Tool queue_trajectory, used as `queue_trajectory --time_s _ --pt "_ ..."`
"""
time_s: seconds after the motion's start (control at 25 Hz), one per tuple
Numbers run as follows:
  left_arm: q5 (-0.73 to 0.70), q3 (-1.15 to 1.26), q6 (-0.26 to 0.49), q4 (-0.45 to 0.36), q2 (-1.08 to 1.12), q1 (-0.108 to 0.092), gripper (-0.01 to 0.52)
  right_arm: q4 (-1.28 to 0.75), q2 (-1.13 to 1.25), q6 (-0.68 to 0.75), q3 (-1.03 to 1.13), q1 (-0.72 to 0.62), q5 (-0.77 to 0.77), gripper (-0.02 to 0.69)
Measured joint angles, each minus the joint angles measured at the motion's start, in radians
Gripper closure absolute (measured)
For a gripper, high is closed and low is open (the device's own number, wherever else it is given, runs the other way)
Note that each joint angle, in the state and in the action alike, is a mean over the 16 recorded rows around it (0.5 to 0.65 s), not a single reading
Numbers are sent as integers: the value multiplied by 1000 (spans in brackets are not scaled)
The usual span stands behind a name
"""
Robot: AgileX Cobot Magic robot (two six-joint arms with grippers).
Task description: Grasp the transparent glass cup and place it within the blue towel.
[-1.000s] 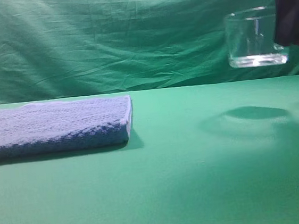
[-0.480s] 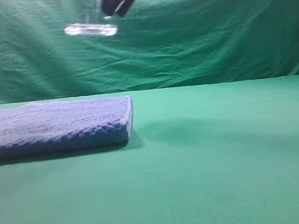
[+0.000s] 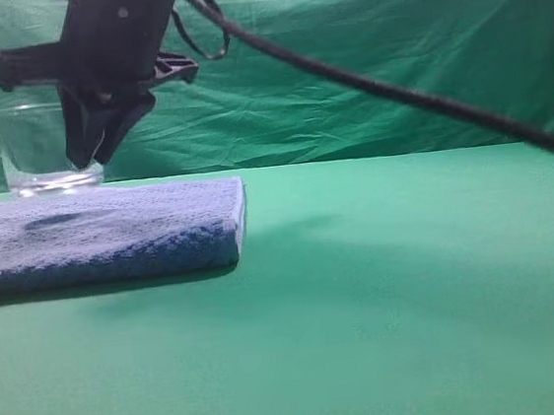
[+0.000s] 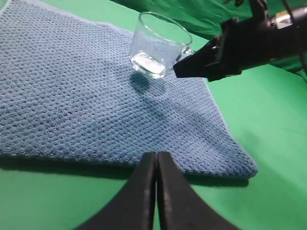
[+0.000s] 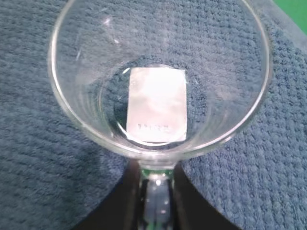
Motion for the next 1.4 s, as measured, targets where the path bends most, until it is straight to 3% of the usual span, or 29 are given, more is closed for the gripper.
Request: queue_trajectory --time_s 0.28,0.4,0.72,0.96,1.16,1.4 --pt "0 0 0 0 0 0 514 -32 -53 67 -16 -7 112 294" --pt "0 0 0 0 0 0 514 -35 -106 99 -21 -9 200 281" --pt "0 0 0 0 0 0 514 -37 -304 166 -27 -10 450 446" --pt "0 0 0 0 0 0 514 -39 -469 206 22 -10 555 584" --pt "0 0 0 0 0 0 514 -40 -635 231 163 -10 548 604" --pt "0 0 0 0 0 0 514 -41 -883 255 465 -10 414 604"
